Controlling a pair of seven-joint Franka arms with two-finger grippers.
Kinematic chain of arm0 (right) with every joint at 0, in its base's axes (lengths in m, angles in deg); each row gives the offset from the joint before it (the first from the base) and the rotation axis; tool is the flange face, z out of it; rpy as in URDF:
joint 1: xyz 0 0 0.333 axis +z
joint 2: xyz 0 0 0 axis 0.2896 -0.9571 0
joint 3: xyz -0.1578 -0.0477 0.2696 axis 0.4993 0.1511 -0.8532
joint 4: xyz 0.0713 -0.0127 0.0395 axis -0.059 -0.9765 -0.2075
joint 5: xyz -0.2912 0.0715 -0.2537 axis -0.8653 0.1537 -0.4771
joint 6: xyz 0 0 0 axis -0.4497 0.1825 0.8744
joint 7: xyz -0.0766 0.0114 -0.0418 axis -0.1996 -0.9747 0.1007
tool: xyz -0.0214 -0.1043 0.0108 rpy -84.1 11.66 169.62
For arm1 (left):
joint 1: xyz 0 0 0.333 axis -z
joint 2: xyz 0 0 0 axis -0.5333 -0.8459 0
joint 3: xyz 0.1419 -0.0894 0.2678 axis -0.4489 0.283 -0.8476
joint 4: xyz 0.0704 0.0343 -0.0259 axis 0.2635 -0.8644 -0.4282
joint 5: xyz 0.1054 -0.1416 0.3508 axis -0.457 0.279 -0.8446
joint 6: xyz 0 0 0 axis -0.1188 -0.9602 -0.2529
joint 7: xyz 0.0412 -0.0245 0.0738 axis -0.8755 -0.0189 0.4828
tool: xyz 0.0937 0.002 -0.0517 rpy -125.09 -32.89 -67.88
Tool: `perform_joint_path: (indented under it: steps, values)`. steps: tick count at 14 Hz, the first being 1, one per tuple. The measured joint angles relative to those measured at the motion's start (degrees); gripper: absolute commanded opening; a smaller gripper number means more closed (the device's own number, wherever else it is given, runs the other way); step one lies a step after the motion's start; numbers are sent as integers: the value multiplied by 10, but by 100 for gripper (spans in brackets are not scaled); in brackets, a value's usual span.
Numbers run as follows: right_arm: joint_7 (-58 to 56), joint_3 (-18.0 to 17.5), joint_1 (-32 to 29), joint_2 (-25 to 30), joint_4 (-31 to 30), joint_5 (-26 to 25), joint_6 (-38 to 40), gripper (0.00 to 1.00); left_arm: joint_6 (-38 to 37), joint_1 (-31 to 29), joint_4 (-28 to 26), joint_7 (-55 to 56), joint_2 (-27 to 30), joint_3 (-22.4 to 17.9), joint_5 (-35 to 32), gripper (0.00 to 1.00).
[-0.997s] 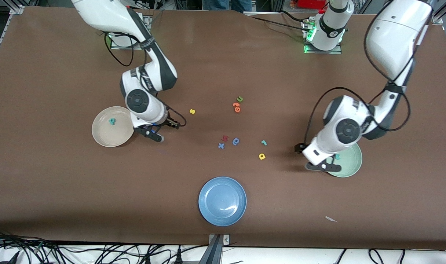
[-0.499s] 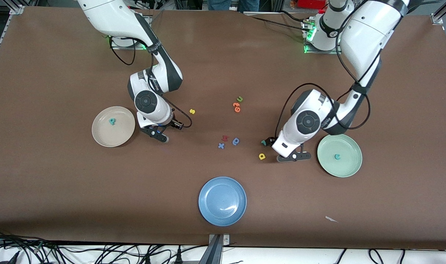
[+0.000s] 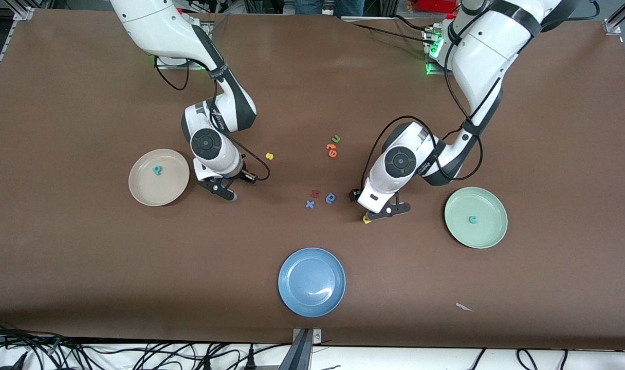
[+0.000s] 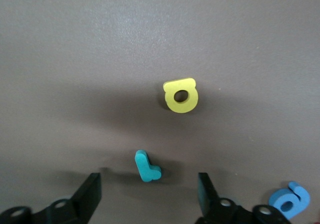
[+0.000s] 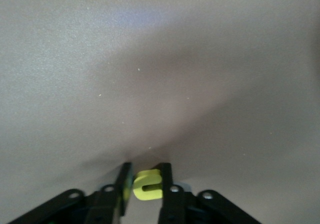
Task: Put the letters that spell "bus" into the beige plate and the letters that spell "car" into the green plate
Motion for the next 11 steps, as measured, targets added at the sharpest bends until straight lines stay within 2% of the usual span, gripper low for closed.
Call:
perform_joint_path:
  steps: [3,5,8,11]
  values:
    - [-2,2,0,2,2,0,4,5,3,0,1,0,-3,-2,0,64]
    - [-28,20,1,14,12,-1,37,5,3,0,2,0,-3,-2,0,57]
    - [-148,89,0,52,24,-1,117,5,3,0,3,0,-3,-3,0,47]
    - [-279,159,-8,64,19,-1,147,9,3,0,3,0,-3,-3,0,37]
